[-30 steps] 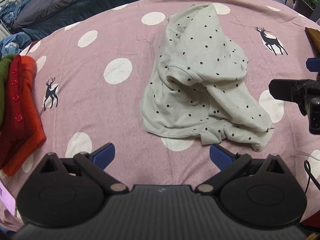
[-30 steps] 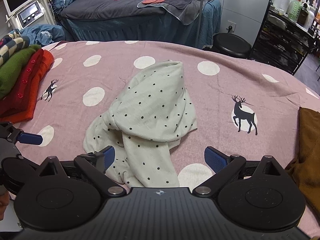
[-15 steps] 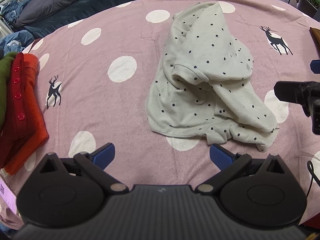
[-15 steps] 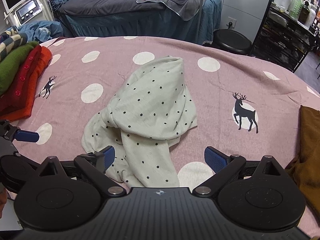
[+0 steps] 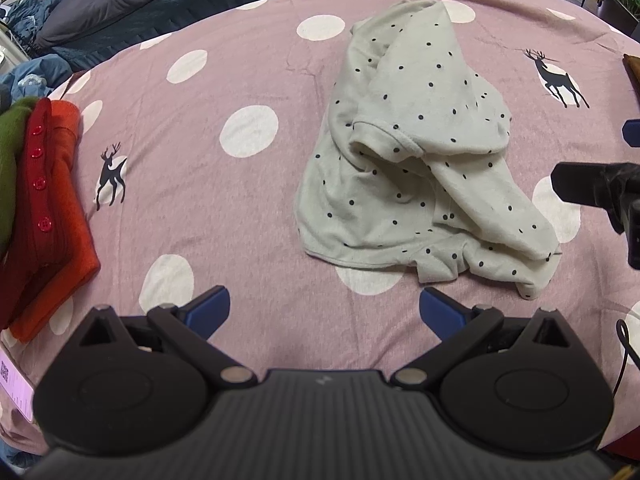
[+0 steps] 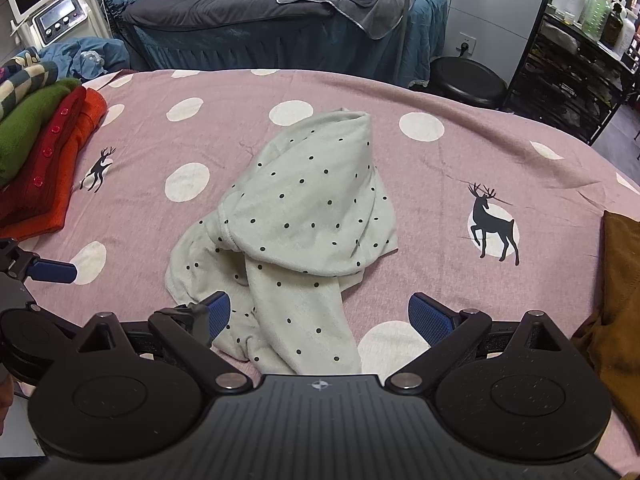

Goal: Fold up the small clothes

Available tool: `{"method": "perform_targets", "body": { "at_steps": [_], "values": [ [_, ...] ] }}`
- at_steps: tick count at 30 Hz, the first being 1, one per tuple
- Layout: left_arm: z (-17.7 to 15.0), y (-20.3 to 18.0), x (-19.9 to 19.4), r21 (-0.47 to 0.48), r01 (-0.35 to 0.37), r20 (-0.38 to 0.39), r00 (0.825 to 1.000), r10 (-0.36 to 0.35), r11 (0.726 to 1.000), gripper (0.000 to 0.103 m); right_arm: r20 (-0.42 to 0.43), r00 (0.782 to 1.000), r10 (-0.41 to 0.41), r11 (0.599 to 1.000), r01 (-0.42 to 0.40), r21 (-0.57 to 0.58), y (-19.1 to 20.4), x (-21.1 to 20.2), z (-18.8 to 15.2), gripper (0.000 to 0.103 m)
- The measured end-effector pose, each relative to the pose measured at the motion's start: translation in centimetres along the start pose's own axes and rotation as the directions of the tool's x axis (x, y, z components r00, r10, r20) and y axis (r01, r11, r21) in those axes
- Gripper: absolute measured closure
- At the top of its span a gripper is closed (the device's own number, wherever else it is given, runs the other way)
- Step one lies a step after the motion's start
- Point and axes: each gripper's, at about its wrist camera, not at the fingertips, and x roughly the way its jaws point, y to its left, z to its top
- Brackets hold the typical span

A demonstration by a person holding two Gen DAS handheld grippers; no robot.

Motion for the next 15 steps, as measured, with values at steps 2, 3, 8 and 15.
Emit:
{"method": "perform_targets", "body": {
  "at_steps": [2,3,8,15],
  "values": [
    [-0.04,0.01,-0.02,-0.001,-0.001,-0.002,1.000,0.001,1.000,0.000,0.000,1.000,0.001,1.000,-0.001,-0.003,0.08,0.00,-0.07,0.000],
    [-0.05,0.01,-0.03,-0.002,-0.002,-0.002,1.000,0.002,1.000,0.000,0.000,1.000,0.001,1.000,-0.001,-0.004,0.09,0.00,-0.09,0.000],
    [-0.05,0.00,-0.08,-0.005,-0.003,-0.003,1.000,0.003,1.000,0.000,0.000,1.000,0.003,1.000,-0.003,-0.003,0.07,-0.01,-0.12,0.000],
    [-0.11,0.08,-0.03,-0.009,-0.008,0.002,1.000,0.008,1.000,0.000,0.003,1.000,0.005,1.000,-0.005,-0.006,0.06,-0.06,-0.14,0.000]
  ]
}}
